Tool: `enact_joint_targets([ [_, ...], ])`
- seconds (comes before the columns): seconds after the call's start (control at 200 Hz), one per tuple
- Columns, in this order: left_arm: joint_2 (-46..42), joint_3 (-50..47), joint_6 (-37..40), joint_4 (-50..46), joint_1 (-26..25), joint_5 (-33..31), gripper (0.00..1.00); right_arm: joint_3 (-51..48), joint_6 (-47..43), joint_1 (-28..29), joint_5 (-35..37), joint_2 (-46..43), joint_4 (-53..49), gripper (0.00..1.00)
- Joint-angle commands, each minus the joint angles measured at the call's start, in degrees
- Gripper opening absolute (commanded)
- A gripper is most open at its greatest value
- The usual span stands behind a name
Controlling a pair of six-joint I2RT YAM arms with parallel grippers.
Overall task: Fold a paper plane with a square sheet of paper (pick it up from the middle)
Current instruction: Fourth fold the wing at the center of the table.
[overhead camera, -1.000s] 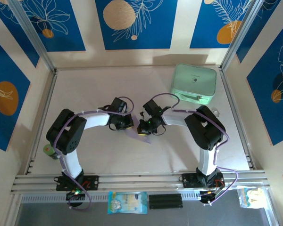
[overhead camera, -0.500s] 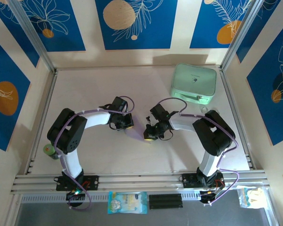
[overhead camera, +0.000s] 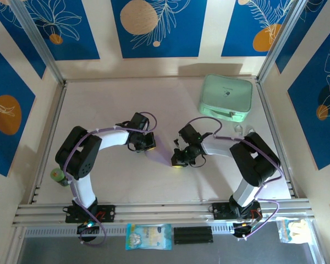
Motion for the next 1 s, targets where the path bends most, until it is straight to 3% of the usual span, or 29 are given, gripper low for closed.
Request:
enact_joint_targets([
  [0.0,3.64,-1.39,1.02,-6.38,0.51,-7.92,0.06,-3.26,-0.93,-0.38,1.19,-1.03,-7.62,0.07],
  [0.215,3.60,-1.20,1.44,-3.87,0.56,-5.40,0.06,-6.40,-0.56,-0.96,2.83,-3.22,-7.14,0.07],
  [0.385,1.40,-0.08,1.82,0.17,0.47,0.13,0.09,-4.86,1.52,-1.05,2.83,-10.58,-3.23,0.08],
  [0.505,-2.96,1.36,1.56,2.34,0.43,1.99,0.14,-3.29,3.73,-1.03,5.34,-15.95,0.35,0.16],
  [0.69,-10.85,1.48,0.85,5.38,1.06,-1.24,0.35,0.39,5.48,-1.07,10.17,-16.55,3.33,0.36],
  [0.83,-16.00,-2.79,-1.46,8.97,3.31,-3.90,0.50,3.79,5.69,-0.94,9.48,-11.15,5.53,0.38],
  [0.995,-21.41,-11.47,-6.41,15.67,7.32,-3.19,0.62,7.68,5.16,-0.91,6.99,-3.10,7.64,0.38],
])
